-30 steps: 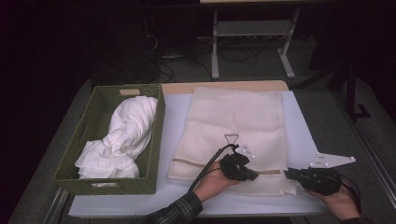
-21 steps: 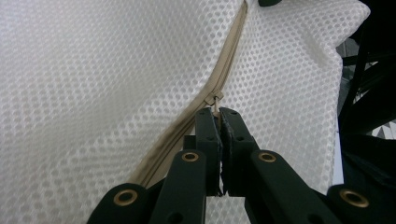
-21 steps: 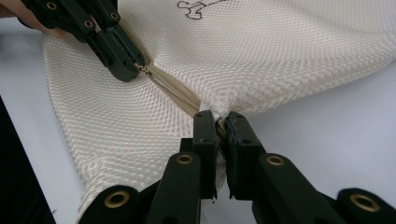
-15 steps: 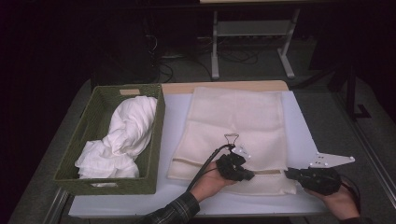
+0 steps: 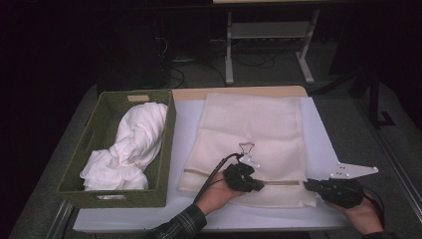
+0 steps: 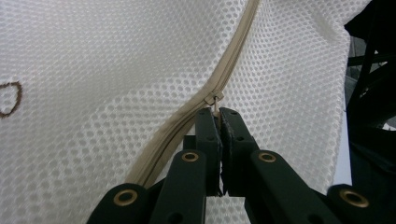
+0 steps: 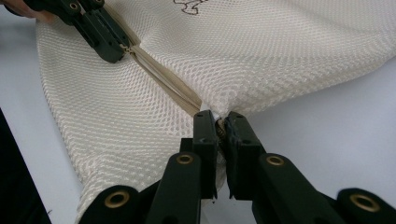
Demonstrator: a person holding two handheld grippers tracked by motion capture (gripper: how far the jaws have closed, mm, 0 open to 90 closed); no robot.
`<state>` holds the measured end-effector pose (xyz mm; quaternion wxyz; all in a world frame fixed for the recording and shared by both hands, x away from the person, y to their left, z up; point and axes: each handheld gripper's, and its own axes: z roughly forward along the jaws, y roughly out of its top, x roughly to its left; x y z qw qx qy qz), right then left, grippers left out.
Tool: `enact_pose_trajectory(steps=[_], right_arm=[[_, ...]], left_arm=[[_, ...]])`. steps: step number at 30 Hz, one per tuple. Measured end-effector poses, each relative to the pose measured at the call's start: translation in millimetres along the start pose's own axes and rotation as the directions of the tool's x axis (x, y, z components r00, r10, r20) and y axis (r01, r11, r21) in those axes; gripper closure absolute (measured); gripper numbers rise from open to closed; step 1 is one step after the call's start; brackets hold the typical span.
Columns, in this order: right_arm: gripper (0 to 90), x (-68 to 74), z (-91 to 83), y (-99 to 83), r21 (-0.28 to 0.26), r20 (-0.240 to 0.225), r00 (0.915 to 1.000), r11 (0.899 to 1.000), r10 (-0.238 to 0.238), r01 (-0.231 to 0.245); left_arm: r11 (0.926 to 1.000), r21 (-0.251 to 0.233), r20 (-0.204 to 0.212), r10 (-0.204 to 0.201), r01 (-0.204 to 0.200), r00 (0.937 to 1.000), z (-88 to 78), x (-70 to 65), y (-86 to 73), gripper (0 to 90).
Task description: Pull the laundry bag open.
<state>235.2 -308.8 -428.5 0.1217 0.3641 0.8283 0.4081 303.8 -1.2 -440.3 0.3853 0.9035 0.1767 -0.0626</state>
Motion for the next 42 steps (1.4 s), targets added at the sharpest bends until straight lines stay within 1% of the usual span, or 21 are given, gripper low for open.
enact_pose_trajectory(steps=[9, 10, 12, 15, 19, 28, 33, 34, 38, 42], right_arm=[[83.1, 0.2, 0.6, -0.6, 0.005, 0.004, 1.0, 1.0, 0.0, 0.0], [83.1, 0.5, 0.7, -0.6, 0.006, 0.006, 1.0, 1.0, 0.0, 0.0], [83.1, 0.8, 1.1, -0.4, 0.008, 0.001, 1.0, 1.0, -0.001, 0.001], [83.1, 1.1, 1.6, -0.7, 0.011, 0.006, 1.0, 1.0, -0.003, 0.003], [83.1, 0.4, 2.3, -1.2, 0.013, 0.007, 1.0, 1.0, -0.004, 0.004], [83.1, 0.2, 3.9, -1.3, 0.022, 0.007, 1.0, 1.0, -0.007, 0.006], [83.1, 0.3, 4.3, -1.4, 0.024, 0.006, 1.0, 1.0, -0.008, 0.008], [83.1, 0.3, 4.4, -1.2, 0.024, 0.008, 0.9999, 1.0, -0.01, 0.01], [83.1, 0.5, 4.9, -1.8, 0.03, 0.012, 0.9998, 0.999, -0.014, 0.013], [83.1, 0.7, 4.8, -1.4, 0.032, 0.015, 0.9997, 0.999, -0.018, 0.018]], left_arm=[[0.9999, -0.012, -0.019, -0.007, 0.006, 0.9998, -9.0, 2.4, -6.2, 86.9], [0.9997, -0.02, -0.016, -0.012, 0.012, 0.9998, -10.0, 2.2, -7.1, 86.9], [0.9999, -0.016, -0.026, -0.003, 0.002, 0.9996, -11.5, 1.4, -7.9, 86.9], [0.9998, -0.018, -0.036, -0.003, 0.003, 0.9993, -15.1, 2.7, -10.3, 86.9], [0.9992, -0.032, -0.043, -0.025, 0.023, 0.9988, -21.8, 5.7, -14.9, 86.9], [0.9975, -0.047, -0.064, -0.055, 0.052, 0.9964, -37.8, 12.2, -29.0, 86.9], [0.9968, -0.051, -0.072, -0.064, 0.061, 0.9953, -42.4, 13.3, -32.9, 86.9], [0.9971, -0.05, -0.078, -0.06, 0.057, 0.9951, -43.1, 13.4, -33.4, 86.9], [0.9963, -0.056, -0.09, -0.07, 0.065, 0.9934, -48.5, 15.3, -36.5, 86.9], [0.9942, -0.066, -0.103, -0.091, 0.084, 0.9905, -54.0, 16.9, -42.3, 86.9]])
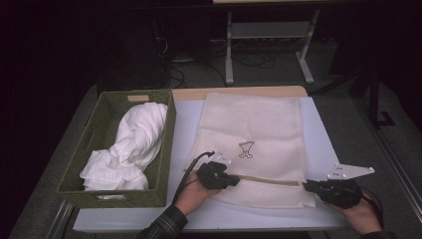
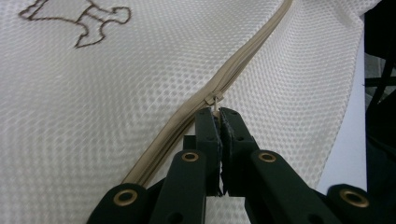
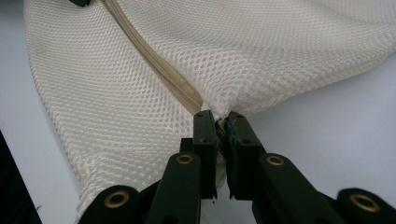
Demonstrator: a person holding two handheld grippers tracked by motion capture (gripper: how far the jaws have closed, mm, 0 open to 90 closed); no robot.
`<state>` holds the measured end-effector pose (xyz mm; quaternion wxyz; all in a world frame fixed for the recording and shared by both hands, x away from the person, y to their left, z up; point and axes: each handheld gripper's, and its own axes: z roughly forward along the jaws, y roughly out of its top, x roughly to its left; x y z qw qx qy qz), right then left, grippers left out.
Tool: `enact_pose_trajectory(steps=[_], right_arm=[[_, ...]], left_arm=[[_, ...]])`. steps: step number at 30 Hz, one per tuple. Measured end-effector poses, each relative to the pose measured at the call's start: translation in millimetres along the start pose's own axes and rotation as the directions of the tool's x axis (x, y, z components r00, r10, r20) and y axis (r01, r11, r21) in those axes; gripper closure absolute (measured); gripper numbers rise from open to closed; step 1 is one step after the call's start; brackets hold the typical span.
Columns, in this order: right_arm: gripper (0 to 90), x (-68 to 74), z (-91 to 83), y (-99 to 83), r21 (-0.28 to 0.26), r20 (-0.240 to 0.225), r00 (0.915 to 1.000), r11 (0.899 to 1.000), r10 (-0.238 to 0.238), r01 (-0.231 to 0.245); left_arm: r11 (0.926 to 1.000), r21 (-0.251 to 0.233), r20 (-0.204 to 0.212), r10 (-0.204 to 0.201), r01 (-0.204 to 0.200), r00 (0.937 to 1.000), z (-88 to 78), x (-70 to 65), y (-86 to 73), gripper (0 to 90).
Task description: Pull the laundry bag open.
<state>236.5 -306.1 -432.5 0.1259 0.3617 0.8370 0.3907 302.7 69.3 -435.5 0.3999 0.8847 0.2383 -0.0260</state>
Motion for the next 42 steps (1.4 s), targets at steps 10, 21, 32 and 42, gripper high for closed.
enact_pose_trajectory(steps=[10, 21, 32, 42], right_arm=[[83.1, -1.7, -0.1, 0.4, 0.003, 0.011, 0.9999, 1.0, -0.001, 0.001], [83.1, -2.5, 0.0, 1.4, 0.007, 0.029, 0.9995, 1.0, -0.009, 0.009], [83.1, -4.8, 2.1, 1.4, 0.022, 0.048, 0.9989, 1.0, 0.0, -0.001], [83.1, -6.5, 2.1, 0.2, 0.034, 0.072, 0.9974, 0.999, 0.006, -0.009]], left_arm=[[0.9994, -0.013, -0.037, -0.033, 0.033, 0.9988, -8.8, 2.1, -8.8, 86.9], [0.9984, -0.018, -0.065, -0.055, 0.054, 0.9964, -15.5, 3.3, -17.4, 86.9], [0.9974, -0.035, -0.076, -0.065, 0.063, 0.995, -20.7, 4.9, -17.9, 86.9], [0.9967, -0.034, -0.072, -0.076, 0.074, 0.9945, -22.7, 9.6, -18.9, 86.9]])
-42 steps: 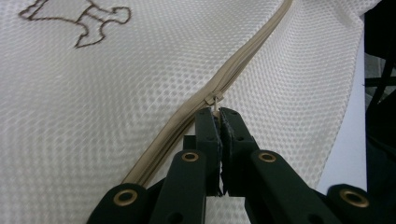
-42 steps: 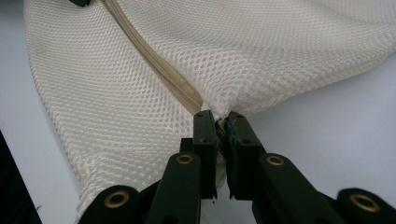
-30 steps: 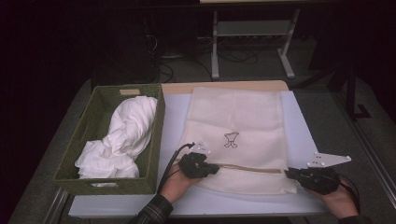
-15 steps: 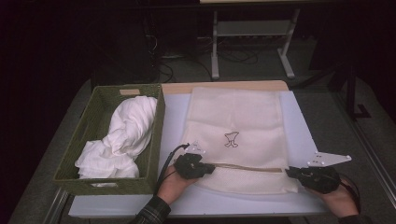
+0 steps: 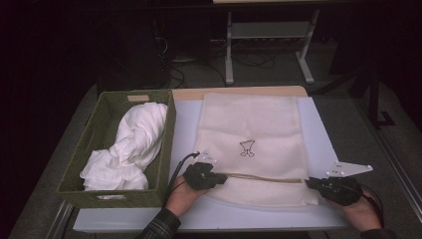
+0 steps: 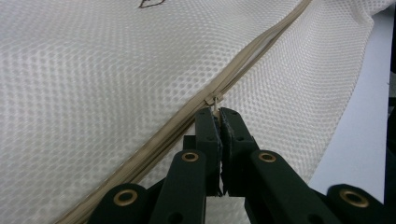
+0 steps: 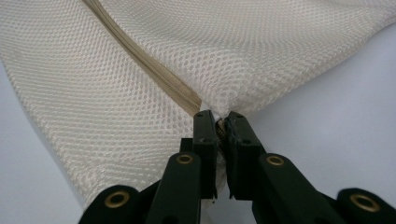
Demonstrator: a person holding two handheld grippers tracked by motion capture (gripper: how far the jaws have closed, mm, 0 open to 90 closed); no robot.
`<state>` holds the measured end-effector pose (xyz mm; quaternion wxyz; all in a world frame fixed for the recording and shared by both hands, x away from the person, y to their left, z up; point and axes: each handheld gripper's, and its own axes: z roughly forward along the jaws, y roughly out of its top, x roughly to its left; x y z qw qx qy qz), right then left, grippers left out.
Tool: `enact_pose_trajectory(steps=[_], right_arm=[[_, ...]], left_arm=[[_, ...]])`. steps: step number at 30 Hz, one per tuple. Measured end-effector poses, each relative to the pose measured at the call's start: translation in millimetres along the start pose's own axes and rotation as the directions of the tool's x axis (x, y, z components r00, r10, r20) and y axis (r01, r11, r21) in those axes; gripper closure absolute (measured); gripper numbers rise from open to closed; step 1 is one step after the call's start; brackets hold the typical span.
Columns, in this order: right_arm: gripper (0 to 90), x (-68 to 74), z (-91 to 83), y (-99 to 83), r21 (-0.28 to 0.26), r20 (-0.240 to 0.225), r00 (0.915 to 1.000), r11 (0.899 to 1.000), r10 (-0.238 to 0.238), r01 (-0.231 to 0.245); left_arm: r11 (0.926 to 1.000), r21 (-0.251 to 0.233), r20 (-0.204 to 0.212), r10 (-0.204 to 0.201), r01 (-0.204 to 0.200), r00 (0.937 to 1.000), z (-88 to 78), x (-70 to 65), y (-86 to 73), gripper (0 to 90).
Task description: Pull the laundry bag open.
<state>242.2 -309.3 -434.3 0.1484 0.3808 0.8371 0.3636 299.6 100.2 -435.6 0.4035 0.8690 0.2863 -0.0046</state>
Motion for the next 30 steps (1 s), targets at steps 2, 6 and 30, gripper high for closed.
enact_pose_trajectory(steps=[2, 6, 30], right_arm=[[83.1, 0.1, -0.4, -0.3, -0.001, 0.002, 1.0, 1.0, 0.001, -0.001], [83.2, -1.4, -0.3, -0.9, 0.012, 0.027, 0.9996, 1.0, 0.0, 0.0], [83.3, -20.9, -9.4, -7.8, -0.003, 0.086, 0.9942, 0.998, 0.066, -0.066]], left_arm=[[1.0, 0.003, 0.0, 0.002, -0.002, 1.0, 0.3, -0.2, 0.3, 86.9], [0.9997, 0.005, -0.026, -0.022, 0.023, 0.9994, -1.2, 1.8, -4.4, 86.9], [0.9964, -0.036, -0.086, -0.079, 0.076, 0.9932, -17.3, 7.9, -10.9, 86.9]])
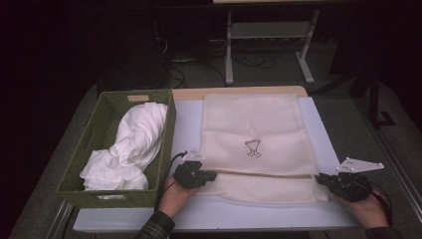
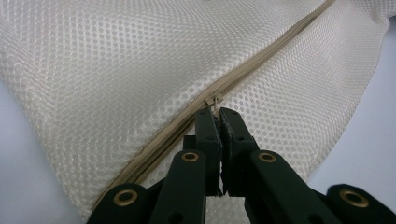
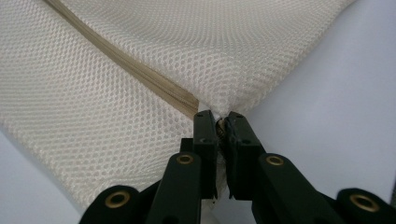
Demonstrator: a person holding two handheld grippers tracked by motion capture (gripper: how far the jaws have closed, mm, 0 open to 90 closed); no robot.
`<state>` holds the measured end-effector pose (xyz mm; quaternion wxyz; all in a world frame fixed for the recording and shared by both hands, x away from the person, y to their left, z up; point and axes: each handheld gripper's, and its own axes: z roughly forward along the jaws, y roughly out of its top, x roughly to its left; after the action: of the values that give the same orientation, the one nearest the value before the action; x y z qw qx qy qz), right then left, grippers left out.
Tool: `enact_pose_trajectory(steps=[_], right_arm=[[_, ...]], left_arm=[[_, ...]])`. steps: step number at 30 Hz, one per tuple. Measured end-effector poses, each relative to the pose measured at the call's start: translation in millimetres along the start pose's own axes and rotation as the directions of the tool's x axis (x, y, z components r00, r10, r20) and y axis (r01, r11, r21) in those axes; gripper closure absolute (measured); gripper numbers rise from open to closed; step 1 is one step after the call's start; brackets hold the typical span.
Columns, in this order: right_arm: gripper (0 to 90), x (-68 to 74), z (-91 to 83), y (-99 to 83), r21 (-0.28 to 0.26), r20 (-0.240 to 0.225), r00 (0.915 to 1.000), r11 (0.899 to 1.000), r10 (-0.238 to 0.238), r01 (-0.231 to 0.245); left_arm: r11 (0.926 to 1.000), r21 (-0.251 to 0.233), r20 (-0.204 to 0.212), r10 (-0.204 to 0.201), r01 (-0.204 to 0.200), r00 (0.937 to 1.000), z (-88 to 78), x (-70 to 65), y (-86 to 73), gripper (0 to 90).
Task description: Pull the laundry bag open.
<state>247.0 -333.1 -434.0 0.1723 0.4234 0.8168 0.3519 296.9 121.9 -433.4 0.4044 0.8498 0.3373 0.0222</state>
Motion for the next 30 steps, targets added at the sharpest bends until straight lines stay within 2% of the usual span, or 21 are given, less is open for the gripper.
enact_pose_trajectory(steps=[2, 9, 15, 18, 21, 23, 27, 30], right_arm=[[83.3, -0.7, -3.3, -1.2, 0.002, 0.021, 0.9998, 1.0, -0.003, 0.003], [83.3, -7.7, -10.3, -6.4, -0.002, 0.051, 0.9985, 1.0, 0.021, -0.021], [83.3, -13.7, -14.7, -9.1, -0.002, 0.098, 0.994, 0.999, 0.049, -0.049], [83.2, -15.9, -16.7, -10.4, -0.01, 0.11, 0.992, 0.998, 0.061, -0.06], [83.3, -16.6, -19.6, -10.7, -0.012, 0.147, 0.9864, 0.997, 0.073, -0.072], [83.3, -19.1, -20.2, -11.4, -0.023, 0.132, 0.9868, 0.995, 0.095, -0.093], [83.2, -18.4, -16.8, -9.5, -0.015, 0.135, 0.9882, 0.997, 0.072, -0.07], [83.0, -21.1, -15.4, -9.1, -0.018, 0.135, 0.9874, 0.997, 0.083, -0.081]], left_arm=[[1.0, 0.005, -0.018, 0.007, -0.007, 0.9998, 1.0, -0.2, 0.5, 86.9], [0.9997, 0.0, -0.067, -0.026, 0.026, 0.9974, 0.2, 6.0, 2.0, 86.9], [0.9989, 0.007, -0.127, -0.045, 0.046, 0.9909, 1.7, 8.9, 2.3, 86.9], [0.9991, 0.013, -0.14, -0.039, 0.041, 0.9894, 2.6, 8.4, 3.9, 86.9], [0.9986, 0.001, -0.146, -0.053, 0.054, 0.9879, 2.7, 9.5, 5.7, 86.9], [0.9985, -0.004, -0.144, -0.055, 0.055, 0.988, 4.1, 10.7, 8.6, 86.9], [0.9988, -0.009, -0.148, -0.049, 0.048, 0.9878, 9.1, 15.5, 18.1, 86.8], [0.9979, -0.01, -0.147, -0.066, 0.065, 0.9869, 14.3, 19.4, 20.8, 86.6]])
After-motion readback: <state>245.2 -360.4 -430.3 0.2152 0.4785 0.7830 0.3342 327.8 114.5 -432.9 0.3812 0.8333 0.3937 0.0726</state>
